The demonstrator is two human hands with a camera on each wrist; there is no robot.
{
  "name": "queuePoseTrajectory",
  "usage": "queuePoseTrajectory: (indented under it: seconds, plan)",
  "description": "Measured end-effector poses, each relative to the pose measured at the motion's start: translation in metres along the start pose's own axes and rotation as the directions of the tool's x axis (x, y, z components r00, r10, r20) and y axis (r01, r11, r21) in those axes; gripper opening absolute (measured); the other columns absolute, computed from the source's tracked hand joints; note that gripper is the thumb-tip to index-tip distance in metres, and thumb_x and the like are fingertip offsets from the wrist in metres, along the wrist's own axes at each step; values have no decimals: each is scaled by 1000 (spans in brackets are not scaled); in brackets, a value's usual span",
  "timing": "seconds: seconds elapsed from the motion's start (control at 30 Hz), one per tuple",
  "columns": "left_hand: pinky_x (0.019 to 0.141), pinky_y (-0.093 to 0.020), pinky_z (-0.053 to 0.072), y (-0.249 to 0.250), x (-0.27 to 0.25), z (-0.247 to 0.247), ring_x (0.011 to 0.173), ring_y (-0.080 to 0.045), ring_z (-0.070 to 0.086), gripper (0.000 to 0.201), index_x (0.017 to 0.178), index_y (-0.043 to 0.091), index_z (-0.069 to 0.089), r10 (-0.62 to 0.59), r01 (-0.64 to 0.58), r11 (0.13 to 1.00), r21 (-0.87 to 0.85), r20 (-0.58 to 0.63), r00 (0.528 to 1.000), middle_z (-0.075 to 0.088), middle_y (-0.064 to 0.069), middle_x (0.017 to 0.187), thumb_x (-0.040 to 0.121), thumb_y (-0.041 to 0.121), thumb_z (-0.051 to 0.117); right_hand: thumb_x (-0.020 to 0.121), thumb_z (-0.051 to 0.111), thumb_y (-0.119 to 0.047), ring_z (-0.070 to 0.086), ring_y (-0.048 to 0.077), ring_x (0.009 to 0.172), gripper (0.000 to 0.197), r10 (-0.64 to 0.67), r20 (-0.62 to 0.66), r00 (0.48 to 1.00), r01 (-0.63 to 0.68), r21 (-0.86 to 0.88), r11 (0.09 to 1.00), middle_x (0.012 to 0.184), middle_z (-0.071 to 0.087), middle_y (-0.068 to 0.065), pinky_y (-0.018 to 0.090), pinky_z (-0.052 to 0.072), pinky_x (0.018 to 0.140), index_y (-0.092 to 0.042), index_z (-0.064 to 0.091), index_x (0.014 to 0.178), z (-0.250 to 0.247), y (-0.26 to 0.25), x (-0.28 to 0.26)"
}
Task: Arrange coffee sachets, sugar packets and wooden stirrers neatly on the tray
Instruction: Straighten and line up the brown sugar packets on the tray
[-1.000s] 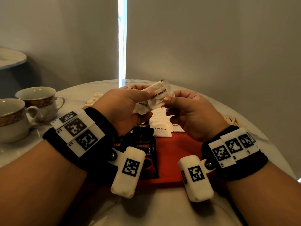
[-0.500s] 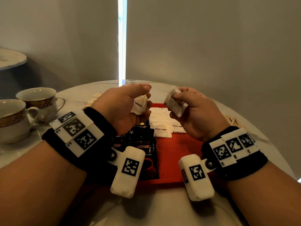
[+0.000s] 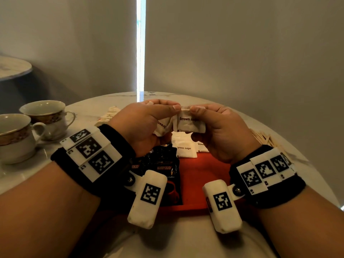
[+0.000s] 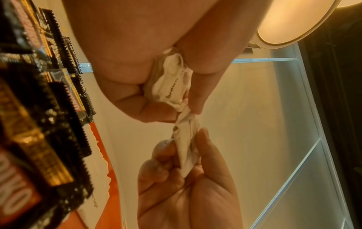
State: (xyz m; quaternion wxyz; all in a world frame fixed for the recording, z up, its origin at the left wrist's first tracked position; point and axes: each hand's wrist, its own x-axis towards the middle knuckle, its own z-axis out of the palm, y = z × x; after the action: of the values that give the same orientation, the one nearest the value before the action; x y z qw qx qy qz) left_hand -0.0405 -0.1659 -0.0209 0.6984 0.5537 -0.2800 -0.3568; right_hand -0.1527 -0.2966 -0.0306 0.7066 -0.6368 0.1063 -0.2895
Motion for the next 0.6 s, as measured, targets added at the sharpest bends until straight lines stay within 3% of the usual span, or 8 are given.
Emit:
queuePoseTrajectory:
  seconds: [0.23,0.37,0.5,0.6]
  plan:
    - [51,-25,45,1,2,-2,58,-15,62,2,90,18,68,-4,4,1000,-6,-44,999,70,-5,78,91,19,67,73,69,-22,61,21,67,33,13,-36,999,-13,10,1000,81,68,14,31,41,55,0,65,97,-4,0,2]
    - [53,-28,43,1,3,-4,65,-17,61,3,89,19,69,-6,6,1000,6,-56,998,71,-6,81,90,21,68,74,69,-20,62,20,64,34,20,-46,999,-19,15,1000,78,68,13,29,42,53,1,64,100,-5,0,3]
    - [50,-26,43,0,2,-2,62,-16,62,2,88,19,68,-7,7,1000,-1,-49,999,71,-4,77,91,18,68,84,66,-12,60,20,63,15,17,-34,999,-17,8,1000,76,67,12,29,41,53,-2,65,94,-6,1,4]
    - [47,-25,44,0,1,-1,65,-17,61,1,91,18,67,-17,17,1000,-3,-28,999,70,-7,82,91,17,67,75,70,-15,58,20,63,20,13,-13,1000,-14,-21,1000,73,67,8,29,41,53,-6,68,93,-5,1,2]
